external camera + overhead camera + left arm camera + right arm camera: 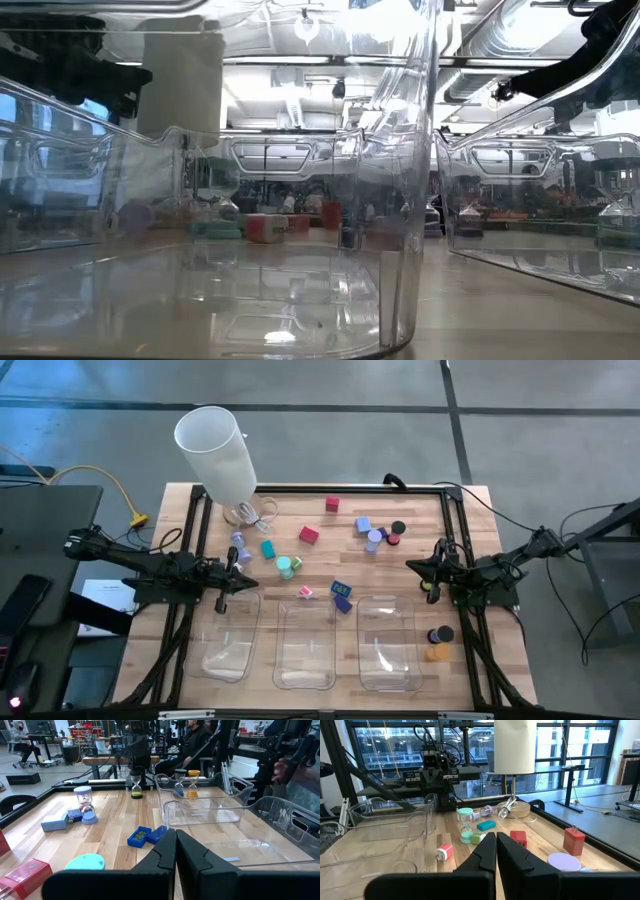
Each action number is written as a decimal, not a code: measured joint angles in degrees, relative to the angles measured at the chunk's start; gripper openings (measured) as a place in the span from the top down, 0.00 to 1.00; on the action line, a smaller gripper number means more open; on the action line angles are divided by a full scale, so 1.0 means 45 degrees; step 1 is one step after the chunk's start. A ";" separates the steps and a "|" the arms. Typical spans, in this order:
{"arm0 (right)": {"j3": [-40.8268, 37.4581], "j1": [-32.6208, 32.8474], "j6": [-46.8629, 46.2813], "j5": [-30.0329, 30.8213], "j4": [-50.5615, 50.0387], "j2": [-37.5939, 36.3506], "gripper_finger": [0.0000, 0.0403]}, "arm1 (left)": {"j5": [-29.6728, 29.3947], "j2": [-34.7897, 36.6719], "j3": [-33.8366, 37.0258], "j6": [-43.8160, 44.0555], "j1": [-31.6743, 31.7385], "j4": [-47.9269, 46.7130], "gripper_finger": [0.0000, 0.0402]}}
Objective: Pick & Place Office items
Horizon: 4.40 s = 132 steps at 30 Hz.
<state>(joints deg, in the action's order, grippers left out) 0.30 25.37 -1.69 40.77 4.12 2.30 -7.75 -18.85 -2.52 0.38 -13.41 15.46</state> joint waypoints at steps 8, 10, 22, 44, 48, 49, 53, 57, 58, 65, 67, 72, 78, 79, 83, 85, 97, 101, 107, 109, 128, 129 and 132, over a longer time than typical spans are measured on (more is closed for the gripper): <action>0.0001 0.0004 0.0724 0.0104 0.0197 0.0000 1.00 | -0.0002 0.0000 -0.0001 0.0000 0.0000 0.0096 1.00; 0.0000 0.0004 0.1354 0.0490 0.0223 0.0000 1.00 | 0.0000 0.0000 -0.0005 0.0000 0.0004 0.0252 1.00; 0.0148 0.0004 0.1336 0.0139 0.0275 0.0003 1.00 | -0.0009 0.0000 0.0000 -0.0047 0.0004 0.0291 1.00; 0.4764 0.0000 -0.1065 0.1563 -0.2280 0.4713 0.36 | -0.1350 0.0000 -0.0004 0.0559 0.1226 0.1269 0.78; 0.6658 0.0004 -0.3086 0.0933 -0.5437 0.5693 0.33 | -0.1345 0.0000 0.0000 0.0210 0.1391 0.1921 0.65; 0.7156 0.0000 -0.3783 0.0812 -0.6485 0.5930 0.33 | -0.1345 0.0000 0.0000 0.0216 0.1439 0.2108 0.63; 0.9395 0.0000 -0.7556 -0.0333 -1.1439 0.6943 0.32 | -0.1341 0.0000 -0.0004 0.0531 0.1554 0.2622 0.55; 1.1355 -0.0231 -1.3196 -0.1622 -1.6233 0.7873 0.33 | -0.1336 0.0000 -0.0002 0.0541 0.1465 0.2618 0.53; 1.1702 -0.0342 -1.4278 -0.1910 -1.7199 0.8083 0.33 | -0.1336 0.0000 -0.0002 0.0542 0.1442 0.2618 0.53; 1.2233 -0.1368 -1.7310 -0.4221 -2.0430 0.8731 0.34 | -0.1326 0.0000 -0.0001 0.0550 0.1333 0.2618 0.53; 1.2141 -0.1644 -1.7334 -0.4684 -2.0506 0.8819 0.34 | -0.1326 0.0000 0.0000 0.0410 0.1318 0.2623 0.53; 1.1785 -0.1928 -1.7248 -0.4764 -2.0318 0.9415 0.34 | -0.1326 0.0000 -0.0002 0.0029 0.1316 0.2623 0.53; 1.1040 -0.1929 -1.6571 -0.5099 -1.9775 0.9923 0.34 | -0.1326 0.0000 0.0000 0.0013 0.1316 0.2623 0.53; 1.0921 -0.1929 -1.6377 -0.5101 -1.9510 1.0055 0.34 | -0.1326 0.0000 0.0000 0.0013 0.1316 0.2623 0.53; 1.0656 -0.1929 -1.5988 -0.5244 -1.8752 1.0345 0.34 | -0.1326 0.0000 0.0000 0.0010 0.1316 0.2623 0.53; 1.0608 -0.1934 -1.6134 -0.5404 -1.8758 1.0514 0.34 | -0.1326 0.0000 -0.0003 0.0010 0.1321 0.2623 0.53; 1.0004 -0.2722 -1.5913 -0.5606 -1.8052 1.1763 0.34 | -0.1326 0.0000 0.0000 0.0005 0.1321 0.2623 0.53; 0.9836 -0.3255 -1.5616 -0.5913 -1.7639 1.2052 0.34 | -0.1326 0.0000 -0.0001 0.0005 0.1321 0.2618 0.53; 0.9840 -0.3881 -1.5478 -0.6151 -1.7603 1.2550 0.34 | -0.1326 0.0000 0.0000 0.0106 0.1321 0.2562 0.53; 0.9840 -0.4046 -1.5322 -0.6244 -1.7569 1.2622 0.34 | -0.1326 -0.0005 -0.0002 0.0165 0.1321 0.2550 0.53; 0.9840 -0.4844 -1.5228 -0.7319 -1.7548 1.2702 0.34 | -0.1327 -0.0015 -0.0001 0.0199 0.1321 0.2565 0.53; 0.9840 -0.4842 -1.5228 -0.7414 -1.7543 1.2702 0.34 | -0.1329 -0.0015 0.0000 0.0199 0.1321 0.2561 0.53; 0.9840 -0.4833 -1.5235 -0.7479 -1.7520 1.2832 0.34 | -0.1326 -0.0015 0.0000 0.0199 0.1321 0.2565 0.53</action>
<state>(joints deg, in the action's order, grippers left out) 44.58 3.62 -70.25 7.11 -74.72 60.05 -13.72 -18.92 -2.52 1.28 -7.46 27.00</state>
